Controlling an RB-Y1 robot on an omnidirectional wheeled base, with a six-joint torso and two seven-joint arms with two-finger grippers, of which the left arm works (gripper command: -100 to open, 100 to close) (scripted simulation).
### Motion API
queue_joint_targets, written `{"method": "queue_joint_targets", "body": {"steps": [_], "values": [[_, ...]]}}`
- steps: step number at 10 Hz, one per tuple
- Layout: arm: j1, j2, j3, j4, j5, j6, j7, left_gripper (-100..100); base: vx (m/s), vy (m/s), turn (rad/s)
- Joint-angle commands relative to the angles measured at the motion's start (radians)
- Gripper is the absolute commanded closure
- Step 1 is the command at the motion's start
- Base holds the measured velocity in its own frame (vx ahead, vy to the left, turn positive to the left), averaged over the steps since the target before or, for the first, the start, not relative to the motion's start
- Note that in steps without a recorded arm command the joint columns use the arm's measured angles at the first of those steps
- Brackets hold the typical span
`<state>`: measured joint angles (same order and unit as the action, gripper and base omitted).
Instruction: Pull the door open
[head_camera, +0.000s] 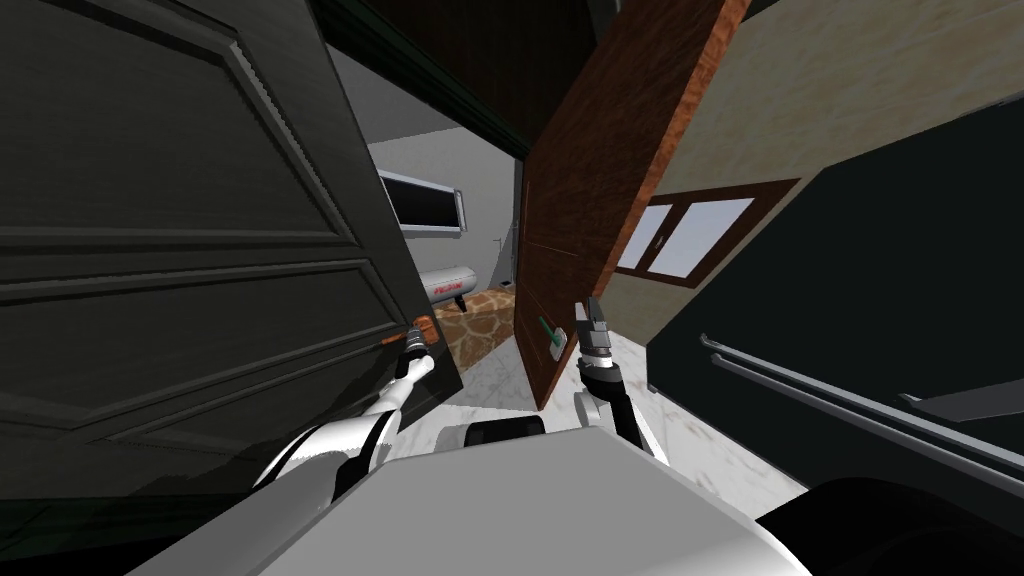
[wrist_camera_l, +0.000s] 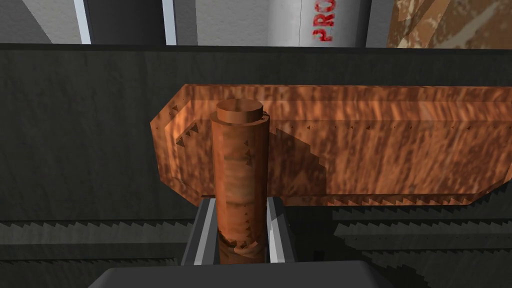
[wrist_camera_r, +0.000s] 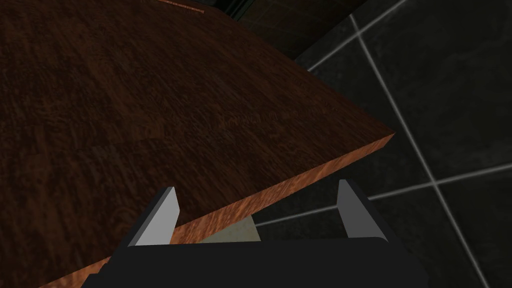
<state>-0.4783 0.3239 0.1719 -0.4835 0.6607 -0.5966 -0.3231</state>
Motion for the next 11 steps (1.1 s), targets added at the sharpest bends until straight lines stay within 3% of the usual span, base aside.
{"method": "queue_joint_targets", "body": {"steps": [1, 8, 10, 11], "values": [[0.006, 0.009, -0.021, -0.008, -0.015, 0.012, 0.041, 100, -0.097, -0.039, -0.100], [0.065, 0.101, -0.069, -0.032, -0.061, 0.043, 0.188, 100, -0.096, -0.012, -0.049], [0.072, 0.113, -0.075, -0.035, -0.067, 0.047, 0.207, 100, -0.109, 0.002, -0.036], [0.063, 0.105, -0.076, -0.032, -0.066, 0.050, 0.199, 100, -0.032, -0.004, -0.025]]}}
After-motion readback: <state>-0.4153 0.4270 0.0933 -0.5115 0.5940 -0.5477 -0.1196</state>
